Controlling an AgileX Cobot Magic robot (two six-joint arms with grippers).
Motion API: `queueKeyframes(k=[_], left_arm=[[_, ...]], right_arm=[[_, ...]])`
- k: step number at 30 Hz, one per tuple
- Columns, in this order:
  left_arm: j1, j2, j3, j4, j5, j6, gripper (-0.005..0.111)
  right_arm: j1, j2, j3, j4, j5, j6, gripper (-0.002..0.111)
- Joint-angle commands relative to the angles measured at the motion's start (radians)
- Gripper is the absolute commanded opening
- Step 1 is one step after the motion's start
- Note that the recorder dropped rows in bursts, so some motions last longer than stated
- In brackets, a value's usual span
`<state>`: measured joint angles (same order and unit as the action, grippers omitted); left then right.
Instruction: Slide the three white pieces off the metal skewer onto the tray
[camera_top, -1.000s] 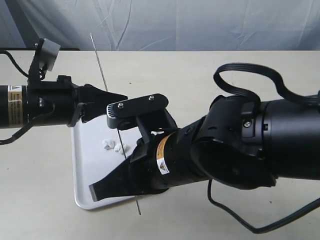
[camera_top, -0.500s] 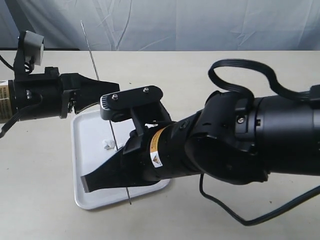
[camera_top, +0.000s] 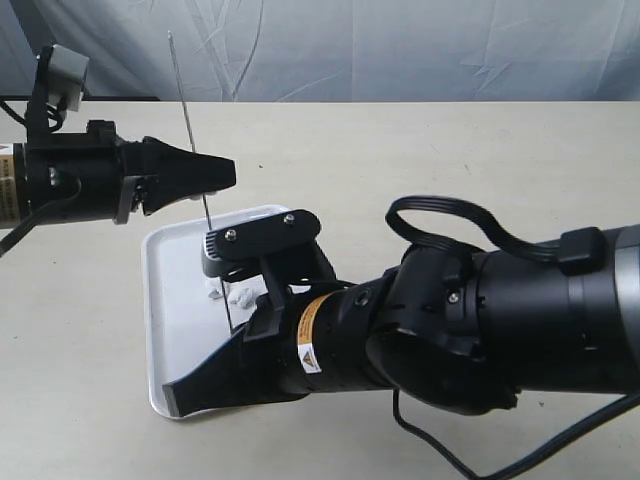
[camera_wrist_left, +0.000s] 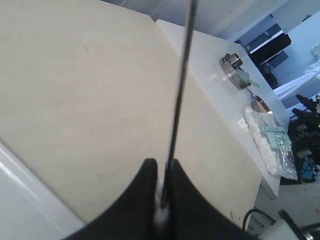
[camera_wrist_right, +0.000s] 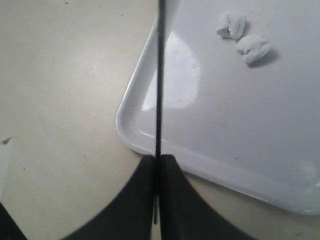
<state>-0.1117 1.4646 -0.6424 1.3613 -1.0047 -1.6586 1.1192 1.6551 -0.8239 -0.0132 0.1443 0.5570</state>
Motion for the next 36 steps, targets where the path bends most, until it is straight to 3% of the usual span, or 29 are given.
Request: queueKeyframes(k=[1, 11, 23, 31, 36], left_arm=[[0.07, -0.011, -0.044, -0.197, -0.035, -0.031, 0.0], [0.081, -0.011, -0.046, -0.224, -0.052, -0.032, 0.0], [0.079, -0.011, -0.046, -0.009, -0.029, -0.104, 0.0], [0.079, -0.011, -0.041, -0.011, -0.041, -0.116, 0.0], [0.079, -0.011, -0.041, 0.0, -0.042, -0.117, 0.01]], right_arm=[[0.022, 0.027, 0.065, 0.04, 0.166, -0.007, -0.001], [0.035, 0.027, 0.064, 0.04, 0.164, -0.007, -0.001], [0.035, 0.012, 0.061, 0.04, 0.13, -0.007, -0.001], [0.035, -0.006, 0.061, 0.04, 0.127, -0.007, -0.001], [0.035, -0.006, 0.061, 0.04, 0.127, -0.007, -0.001]])
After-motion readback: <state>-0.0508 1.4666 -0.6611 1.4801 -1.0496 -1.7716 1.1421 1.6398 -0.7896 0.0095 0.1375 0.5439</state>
